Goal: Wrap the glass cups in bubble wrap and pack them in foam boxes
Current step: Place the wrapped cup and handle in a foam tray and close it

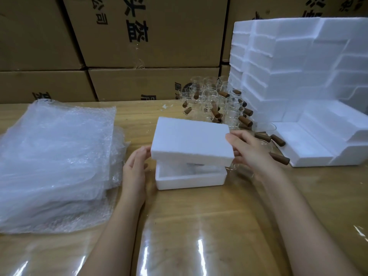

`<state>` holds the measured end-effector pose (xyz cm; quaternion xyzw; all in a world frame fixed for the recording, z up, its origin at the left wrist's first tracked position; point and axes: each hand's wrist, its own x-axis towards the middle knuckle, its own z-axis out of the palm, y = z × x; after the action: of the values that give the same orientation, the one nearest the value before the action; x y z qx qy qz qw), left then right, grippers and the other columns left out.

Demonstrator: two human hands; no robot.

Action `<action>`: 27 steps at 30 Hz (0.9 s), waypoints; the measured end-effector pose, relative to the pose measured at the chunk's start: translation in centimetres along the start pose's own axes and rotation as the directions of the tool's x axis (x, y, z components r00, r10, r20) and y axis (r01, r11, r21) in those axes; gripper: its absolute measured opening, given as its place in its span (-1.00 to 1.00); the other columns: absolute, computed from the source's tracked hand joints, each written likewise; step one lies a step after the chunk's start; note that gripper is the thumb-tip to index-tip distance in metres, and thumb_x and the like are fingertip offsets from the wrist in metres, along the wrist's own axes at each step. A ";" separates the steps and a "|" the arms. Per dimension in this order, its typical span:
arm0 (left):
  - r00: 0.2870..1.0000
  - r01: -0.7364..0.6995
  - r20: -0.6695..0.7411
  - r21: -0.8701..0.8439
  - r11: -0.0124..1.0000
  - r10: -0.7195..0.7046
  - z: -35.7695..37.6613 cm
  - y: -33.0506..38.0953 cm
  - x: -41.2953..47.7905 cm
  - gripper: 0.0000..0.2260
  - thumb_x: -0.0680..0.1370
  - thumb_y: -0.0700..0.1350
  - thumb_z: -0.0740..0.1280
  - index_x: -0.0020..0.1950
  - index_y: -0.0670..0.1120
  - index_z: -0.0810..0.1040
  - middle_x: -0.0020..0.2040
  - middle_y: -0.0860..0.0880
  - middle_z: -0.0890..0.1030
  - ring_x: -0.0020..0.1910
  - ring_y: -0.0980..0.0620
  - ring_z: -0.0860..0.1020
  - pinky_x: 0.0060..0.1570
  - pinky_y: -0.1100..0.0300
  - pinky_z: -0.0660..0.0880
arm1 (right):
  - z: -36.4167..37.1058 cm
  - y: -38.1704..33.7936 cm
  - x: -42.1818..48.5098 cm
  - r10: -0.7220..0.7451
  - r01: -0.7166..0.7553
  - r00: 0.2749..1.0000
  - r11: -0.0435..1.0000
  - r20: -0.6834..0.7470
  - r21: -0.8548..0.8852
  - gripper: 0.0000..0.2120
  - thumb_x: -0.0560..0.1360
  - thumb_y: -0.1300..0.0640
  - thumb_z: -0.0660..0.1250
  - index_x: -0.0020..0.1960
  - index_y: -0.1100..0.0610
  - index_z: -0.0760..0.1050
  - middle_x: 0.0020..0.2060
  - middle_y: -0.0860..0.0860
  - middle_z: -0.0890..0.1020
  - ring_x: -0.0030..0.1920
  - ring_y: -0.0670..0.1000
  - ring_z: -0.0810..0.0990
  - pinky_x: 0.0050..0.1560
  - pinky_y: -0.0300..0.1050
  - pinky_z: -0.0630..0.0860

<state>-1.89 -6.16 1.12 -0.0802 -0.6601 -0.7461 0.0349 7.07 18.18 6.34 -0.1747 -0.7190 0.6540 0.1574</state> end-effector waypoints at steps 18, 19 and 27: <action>0.997 -0.076 0.009 -0.001 0.997 0.076 -0.4 0.1 -0.2 -0.53 0.30 0.16 0.32 0.12 -0.06 0.52 -0.23 0.23 0.61 -0.35 0.27 0.47 -0.33 0.39 0.40 | 1.1 1.1 -1.1 -0.232 0.195 0.971 0.910 -0.059 -0.367 -0.88 0.51 -0.23 0.23 -0.03 -0.24 0.45 -0.21 -0.17 0.64 -0.20 -0.20 0.58 -0.25 -0.24 0.39; 0.996 -0.092 0.002 0.011 0.996 0.092 -0.5 0.1 -0.2 -0.52 0.32 0.13 0.32 0.15 -0.08 0.50 -0.27 0.25 0.61 -0.39 0.29 0.46 -0.36 0.41 0.39 | 1.1 1.2 -1.2 -0.238 0.199 0.969 0.905 -0.060 -0.375 -0.86 0.50 -0.23 0.24 0.01 -0.24 0.44 -0.20 -0.15 0.65 -0.18 -0.18 0.58 -0.22 -0.20 0.40; 0.995 -0.098 0.040 0.059 0.993 0.096 -0.6 0.0 -0.5 -0.68 0.40 -0.02 0.25 0.11 -0.07 0.54 -0.29 0.20 0.58 -0.33 0.22 0.49 -0.27 0.27 0.41 | 0.5 1.7 -1.1 -0.275 0.240 0.961 0.884 -0.030 -0.401 -0.70 0.37 -0.31 0.21 0.09 -0.34 0.39 -0.30 -0.17 0.63 -0.23 -0.21 0.57 -0.20 -0.10 0.47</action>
<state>-1.40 -6.75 0.99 -0.1249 -0.6784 -0.7214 0.0612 7.91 17.39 4.64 -0.1336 -0.8449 0.4614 0.2353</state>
